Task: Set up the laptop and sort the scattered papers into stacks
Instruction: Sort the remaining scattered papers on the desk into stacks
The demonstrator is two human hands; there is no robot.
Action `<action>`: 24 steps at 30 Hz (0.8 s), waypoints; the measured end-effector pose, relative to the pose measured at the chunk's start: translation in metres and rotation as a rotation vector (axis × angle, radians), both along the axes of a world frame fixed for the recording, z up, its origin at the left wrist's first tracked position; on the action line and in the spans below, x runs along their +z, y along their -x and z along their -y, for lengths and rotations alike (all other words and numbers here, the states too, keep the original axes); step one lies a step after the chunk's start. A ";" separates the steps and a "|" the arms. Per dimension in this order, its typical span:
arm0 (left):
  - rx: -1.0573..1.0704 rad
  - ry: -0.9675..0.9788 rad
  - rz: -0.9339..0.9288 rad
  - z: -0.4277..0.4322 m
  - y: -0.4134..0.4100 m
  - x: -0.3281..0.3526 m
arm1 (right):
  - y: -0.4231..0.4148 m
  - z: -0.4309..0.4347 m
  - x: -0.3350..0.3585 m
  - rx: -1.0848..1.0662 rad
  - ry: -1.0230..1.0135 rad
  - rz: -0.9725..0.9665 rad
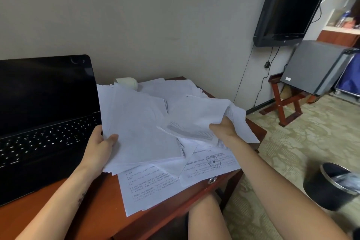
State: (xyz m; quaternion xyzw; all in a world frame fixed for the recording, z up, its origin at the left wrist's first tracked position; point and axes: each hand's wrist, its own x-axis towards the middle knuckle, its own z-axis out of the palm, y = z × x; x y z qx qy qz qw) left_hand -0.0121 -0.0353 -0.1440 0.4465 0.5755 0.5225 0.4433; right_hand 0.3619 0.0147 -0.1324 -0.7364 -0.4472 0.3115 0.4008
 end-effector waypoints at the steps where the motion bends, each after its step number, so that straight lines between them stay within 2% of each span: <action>1: 0.002 0.000 0.002 0.000 0.000 0.000 | 0.001 0.002 0.002 -0.001 0.053 0.067; 7: 0.013 0.007 -0.002 -0.001 -0.001 0.002 | 0.011 0.015 0.025 0.136 0.286 0.419; 10: 0.012 0.012 -0.008 -0.001 -0.001 0.001 | 0.018 0.027 0.037 0.180 0.356 0.420; 17: 0.002 0.002 -0.022 0.001 -0.001 0.001 | 0.030 0.030 0.037 0.234 0.423 0.235; 21: -0.001 -0.004 -0.025 0.001 -0.002 0.002 | 0.029 0.032 0.035 0.287 0.391 0.303; 24: -0.004 -0.006 -0.027 0.001 -0.001 0.001 | 0.021 0.037 0.026 0.386 0.381 0.499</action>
